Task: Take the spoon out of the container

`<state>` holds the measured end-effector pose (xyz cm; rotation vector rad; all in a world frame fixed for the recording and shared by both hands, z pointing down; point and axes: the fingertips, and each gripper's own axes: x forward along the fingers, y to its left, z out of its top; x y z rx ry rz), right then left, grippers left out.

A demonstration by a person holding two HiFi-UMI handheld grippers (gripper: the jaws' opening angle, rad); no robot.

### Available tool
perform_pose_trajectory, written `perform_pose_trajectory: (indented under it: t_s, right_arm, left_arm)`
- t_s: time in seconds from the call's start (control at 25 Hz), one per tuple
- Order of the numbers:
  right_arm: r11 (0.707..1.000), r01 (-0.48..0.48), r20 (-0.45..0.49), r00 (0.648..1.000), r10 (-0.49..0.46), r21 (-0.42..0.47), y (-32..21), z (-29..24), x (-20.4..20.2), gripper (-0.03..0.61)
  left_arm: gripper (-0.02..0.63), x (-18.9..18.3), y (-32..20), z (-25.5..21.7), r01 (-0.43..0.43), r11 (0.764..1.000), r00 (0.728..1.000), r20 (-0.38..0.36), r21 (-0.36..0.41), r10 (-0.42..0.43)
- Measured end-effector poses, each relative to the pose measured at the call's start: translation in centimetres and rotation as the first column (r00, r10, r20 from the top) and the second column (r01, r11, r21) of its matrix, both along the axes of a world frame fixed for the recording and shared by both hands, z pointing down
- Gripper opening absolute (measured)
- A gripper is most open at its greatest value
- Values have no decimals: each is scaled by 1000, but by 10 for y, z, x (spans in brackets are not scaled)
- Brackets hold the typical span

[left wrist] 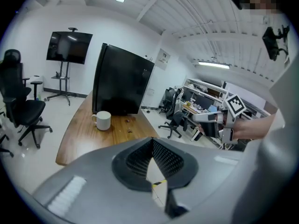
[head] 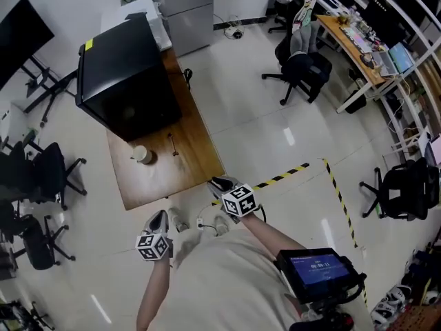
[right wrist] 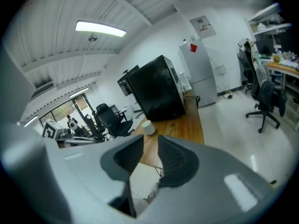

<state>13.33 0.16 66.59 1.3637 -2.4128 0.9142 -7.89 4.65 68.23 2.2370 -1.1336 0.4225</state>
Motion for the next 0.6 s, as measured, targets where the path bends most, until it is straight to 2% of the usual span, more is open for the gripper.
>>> perform_pose_trajectory:
  t_s: [0.32,0.6]
  right_arm:
    - [998,51,-90,994,-55,-45,42,29,11,94]
    - [1000,25,-117,993,-27,-16,38,15,0,93]
  left_arm:
    - [-11,-14,71,9,121,991,993,18,-58,-120]
    - [-11,-24,69,-1,101,994,995,27,-37,-100]
